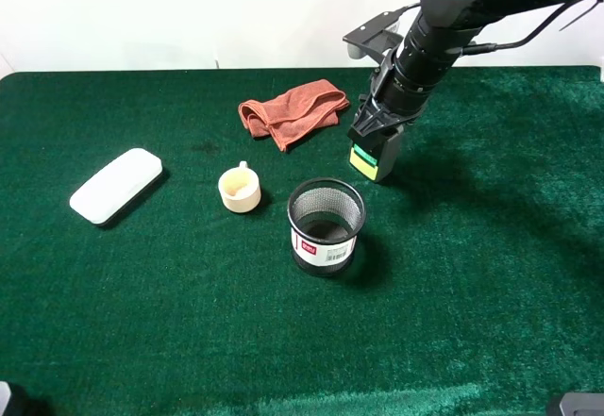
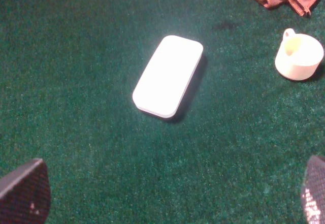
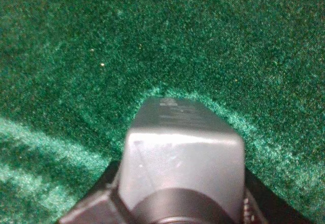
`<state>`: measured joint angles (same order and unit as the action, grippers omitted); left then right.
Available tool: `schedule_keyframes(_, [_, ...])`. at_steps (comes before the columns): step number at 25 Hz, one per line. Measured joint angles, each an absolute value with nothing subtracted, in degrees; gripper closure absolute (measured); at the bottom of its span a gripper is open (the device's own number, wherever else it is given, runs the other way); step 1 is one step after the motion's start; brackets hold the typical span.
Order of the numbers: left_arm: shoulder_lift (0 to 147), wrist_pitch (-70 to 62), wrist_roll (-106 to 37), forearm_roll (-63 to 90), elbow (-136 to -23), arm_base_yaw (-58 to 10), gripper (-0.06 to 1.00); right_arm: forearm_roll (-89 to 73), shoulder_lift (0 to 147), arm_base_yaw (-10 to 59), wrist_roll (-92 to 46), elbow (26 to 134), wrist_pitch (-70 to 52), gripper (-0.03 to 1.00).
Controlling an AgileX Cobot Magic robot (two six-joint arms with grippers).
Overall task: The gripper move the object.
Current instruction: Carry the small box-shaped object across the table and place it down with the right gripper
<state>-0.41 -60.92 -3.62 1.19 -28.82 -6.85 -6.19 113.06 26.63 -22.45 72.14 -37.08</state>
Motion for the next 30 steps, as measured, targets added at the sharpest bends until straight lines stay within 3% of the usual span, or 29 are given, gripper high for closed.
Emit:
schedule_keyframes(7, [-0.41, -60.92, -3.62, 1.19, -28.82, -6.85, -0.05, -5.58, 111.62, 26.63, -22.45, 72.64, -40.5, 0.67])
schedule_keyframes(16, [-0.41, -60.92, -3.62, 1.19, -28.82, -6.85, -0.05, -2.87, 110.15, 27.07, -22.19, 81.79, -49.13, 0.67])
schedule_keyframes(30, [-0.41, -60.92, -3.62, 1.19, -28.82, -6.85, -0.05, -0.85, 110.15, 37.9, -22.13, 92.47, -58.55, 0.67])
